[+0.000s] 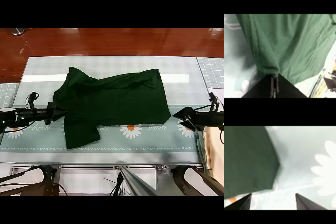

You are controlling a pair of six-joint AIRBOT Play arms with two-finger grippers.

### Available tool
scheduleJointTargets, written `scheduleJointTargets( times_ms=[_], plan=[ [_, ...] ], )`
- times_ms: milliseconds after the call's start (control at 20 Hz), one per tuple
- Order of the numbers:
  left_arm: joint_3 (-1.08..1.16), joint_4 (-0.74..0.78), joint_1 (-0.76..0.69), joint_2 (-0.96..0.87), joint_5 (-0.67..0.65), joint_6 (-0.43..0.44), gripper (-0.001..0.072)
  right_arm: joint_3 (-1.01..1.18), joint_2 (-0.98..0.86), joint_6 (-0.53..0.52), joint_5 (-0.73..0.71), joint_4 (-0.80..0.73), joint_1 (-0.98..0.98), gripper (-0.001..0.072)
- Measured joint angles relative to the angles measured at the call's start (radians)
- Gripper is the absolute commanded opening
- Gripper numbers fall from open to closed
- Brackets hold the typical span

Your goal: Fold the shirts.

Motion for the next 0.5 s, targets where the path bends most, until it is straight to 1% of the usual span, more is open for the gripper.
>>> scheduleJointTargets(
  times_ms=[100, 300, 350, 400, 450, 500],
  plan=[
    [0.003, -0.002, -0.005, 0.0, 0.0, 0.003, 0.0019, 0.0, -0.046, 0.011, 0.0, 0.005, 0.04, 0.0617],
    [0.006, -0.006, -0.009, -0.001, -0.008, 0.004, 0.002, 0.031, -0.145, 0.02, -0.073, 0.051, 0.144, 0.0617],
    [0.006, -0.006, -0.01, -0.001, -0.01, 0.005, 0.002, 0.048, -0.175, 0.024, -0.09, 0.065, 0.168, 0.0599],
    [0.006, -0.006, -0.01, -0.001, -0.011, 0.005, 0.002, 0.066, -0.205, 0.031, -0.097, 0.076, 0.189, 0.0524],
    [0.006, -0.007, -0.01, -0.001, -0.013, 0.006, 0.002, 0.083, -0.233, 0.039, -0.104, 0.085, 0.208, 0.0517],
    [0.006, -0.007, -0.01, -0.001, -0.014, 0.006, 0.0019, 0.103, -0.259, 0.045, -0.111, 0.092, 0.227, 0.0275]
  ],
)
